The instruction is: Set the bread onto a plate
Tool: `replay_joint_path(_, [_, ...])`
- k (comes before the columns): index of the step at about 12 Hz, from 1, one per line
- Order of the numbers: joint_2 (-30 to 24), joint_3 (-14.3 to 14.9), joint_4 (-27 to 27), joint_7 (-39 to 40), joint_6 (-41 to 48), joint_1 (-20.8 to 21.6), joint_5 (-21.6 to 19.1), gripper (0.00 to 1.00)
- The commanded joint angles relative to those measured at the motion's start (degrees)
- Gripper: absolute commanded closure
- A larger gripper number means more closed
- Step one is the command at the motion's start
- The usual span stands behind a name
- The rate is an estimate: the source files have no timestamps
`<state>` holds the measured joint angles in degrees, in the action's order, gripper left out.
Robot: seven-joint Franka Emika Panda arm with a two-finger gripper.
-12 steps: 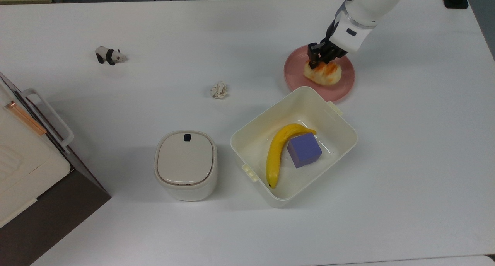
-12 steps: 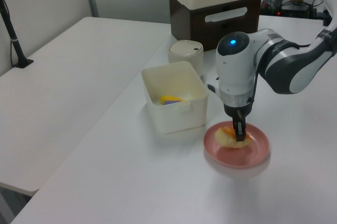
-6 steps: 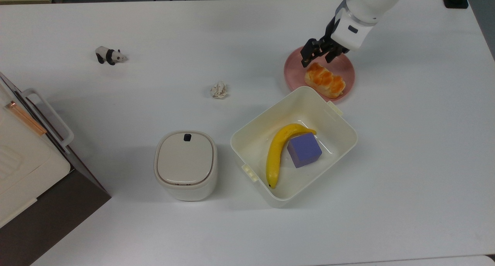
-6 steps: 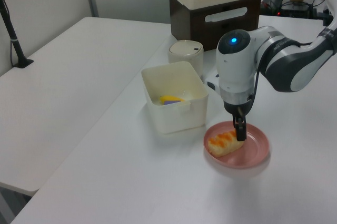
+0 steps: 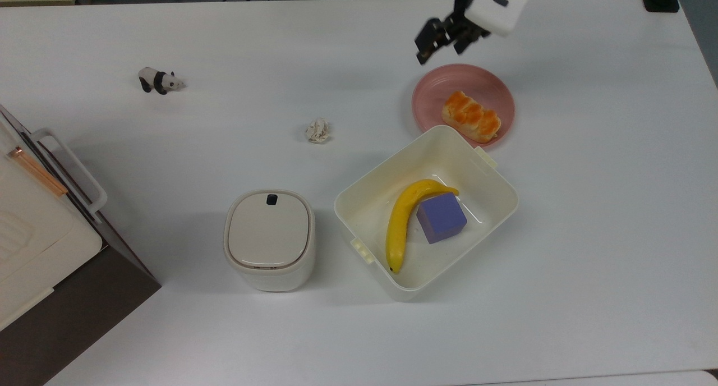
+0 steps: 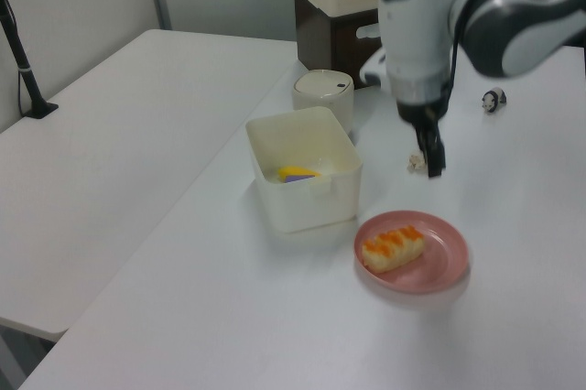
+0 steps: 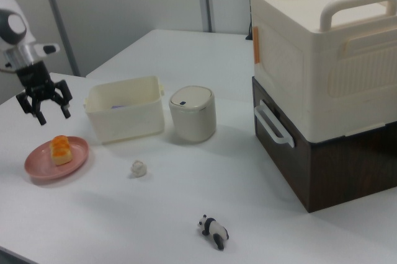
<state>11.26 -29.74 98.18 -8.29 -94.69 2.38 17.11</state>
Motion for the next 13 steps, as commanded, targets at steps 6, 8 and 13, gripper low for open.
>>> replay_joint_path(6, [1.6, 2.5, -16.5, 8.6, 4.9, -18.4, -3.9, 0.0])
replay_joint_path(8, [3.9, 5.1, -21.8, 8.2, 5.6, -19.7, -6.0, 0.0])
replay_joint_path(13, [4.7, 8.4, -24.3, 7.0, 5.5, -20.0, -7.7, 0.0])
